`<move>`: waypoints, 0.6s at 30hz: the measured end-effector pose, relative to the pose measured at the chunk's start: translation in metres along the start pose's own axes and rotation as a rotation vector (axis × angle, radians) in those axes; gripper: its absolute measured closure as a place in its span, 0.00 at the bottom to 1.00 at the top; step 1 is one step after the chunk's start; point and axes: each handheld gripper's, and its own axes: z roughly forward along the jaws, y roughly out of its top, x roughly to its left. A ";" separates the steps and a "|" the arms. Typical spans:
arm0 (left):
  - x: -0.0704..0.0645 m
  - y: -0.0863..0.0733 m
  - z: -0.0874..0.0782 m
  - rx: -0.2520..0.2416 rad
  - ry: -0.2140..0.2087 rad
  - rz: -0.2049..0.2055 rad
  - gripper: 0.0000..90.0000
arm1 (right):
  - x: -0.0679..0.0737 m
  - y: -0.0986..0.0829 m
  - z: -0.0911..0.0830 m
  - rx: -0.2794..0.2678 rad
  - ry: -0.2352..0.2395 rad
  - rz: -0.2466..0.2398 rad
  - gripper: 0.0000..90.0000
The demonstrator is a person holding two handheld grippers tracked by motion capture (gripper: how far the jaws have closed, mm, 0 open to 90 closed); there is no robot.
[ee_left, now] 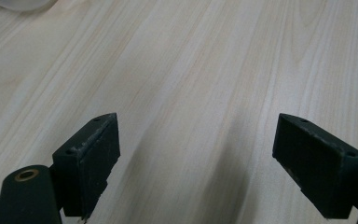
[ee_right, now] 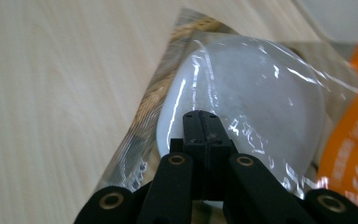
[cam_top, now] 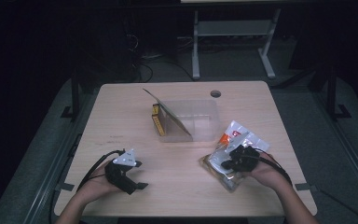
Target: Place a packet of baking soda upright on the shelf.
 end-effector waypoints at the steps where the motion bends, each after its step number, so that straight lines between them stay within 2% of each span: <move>1: 0.000 0.000 0.000 0.002 -0.001 0.001 0.16 | 0.003 0.003 0.002 -0.003 0.012 -0.014 1.00; 8: -0.001 0.000 0.001 -0.002 -0.004 0.003 0.16 | 0.019 0.020 0.015 -0.021 0.070 -0.072 1.00; 12: -0.001 0.000 0.000 0.000 -0.003 0.006 0.16 | 0.025 0.027 0.019 -0.029 0.079 -0.106 1.00; 15: 0.000 0.000 -0.001 0.006 -0.001 0.015 0.16 | 0.020 0.027 0.016 -0.048 0.056 -0.091 1.00; 18: 0.000 0.000 0.000 -0.002 -0.002 0.003 0.16 | 0.014 0.024 0.014 -0.042 0.044 -0.068 1.00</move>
